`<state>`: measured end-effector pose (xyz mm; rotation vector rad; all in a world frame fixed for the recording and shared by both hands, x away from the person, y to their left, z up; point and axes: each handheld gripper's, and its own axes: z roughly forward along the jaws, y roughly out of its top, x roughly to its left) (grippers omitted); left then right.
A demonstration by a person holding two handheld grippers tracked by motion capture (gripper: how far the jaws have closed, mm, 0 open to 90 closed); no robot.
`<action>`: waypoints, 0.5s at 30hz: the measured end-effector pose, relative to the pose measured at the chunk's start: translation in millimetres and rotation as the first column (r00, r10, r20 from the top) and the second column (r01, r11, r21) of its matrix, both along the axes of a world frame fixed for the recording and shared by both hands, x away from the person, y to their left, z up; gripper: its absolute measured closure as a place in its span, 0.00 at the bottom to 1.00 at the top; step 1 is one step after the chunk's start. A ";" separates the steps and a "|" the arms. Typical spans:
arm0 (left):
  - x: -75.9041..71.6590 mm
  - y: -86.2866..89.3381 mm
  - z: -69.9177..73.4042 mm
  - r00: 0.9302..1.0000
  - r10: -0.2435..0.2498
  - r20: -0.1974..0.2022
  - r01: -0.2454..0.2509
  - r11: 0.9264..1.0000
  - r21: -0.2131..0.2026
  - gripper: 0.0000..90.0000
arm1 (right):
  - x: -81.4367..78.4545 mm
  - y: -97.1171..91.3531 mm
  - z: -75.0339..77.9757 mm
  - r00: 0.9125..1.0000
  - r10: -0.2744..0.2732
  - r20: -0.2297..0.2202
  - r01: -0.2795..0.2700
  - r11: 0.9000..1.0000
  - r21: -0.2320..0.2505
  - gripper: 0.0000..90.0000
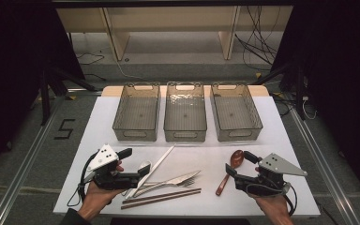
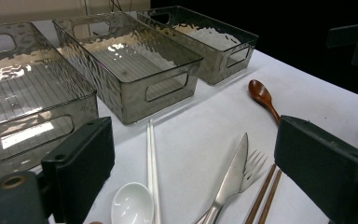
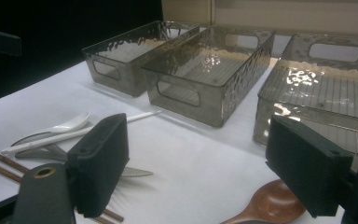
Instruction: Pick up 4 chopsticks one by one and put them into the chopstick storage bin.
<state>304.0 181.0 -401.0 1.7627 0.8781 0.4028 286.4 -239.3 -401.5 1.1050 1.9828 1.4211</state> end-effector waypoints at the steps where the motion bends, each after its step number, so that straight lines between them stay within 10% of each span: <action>1: 0.2 -0.1 0.0 1.000 -0.002 0.000 0.002 1.000 0.003 0.13 | 0.1 0.1 -0.1 1.000 0.001 -0.001 -0.001 1.000 0.000 0.25; 15: 3.3 -5.8 1.7 0.997 -0.061 -0.051 0.064 0.995 0.071 0.14 | 0.3 -0.7 0.6 1.000 -0.001 -0.007 0.002 1.000 0.004 0.25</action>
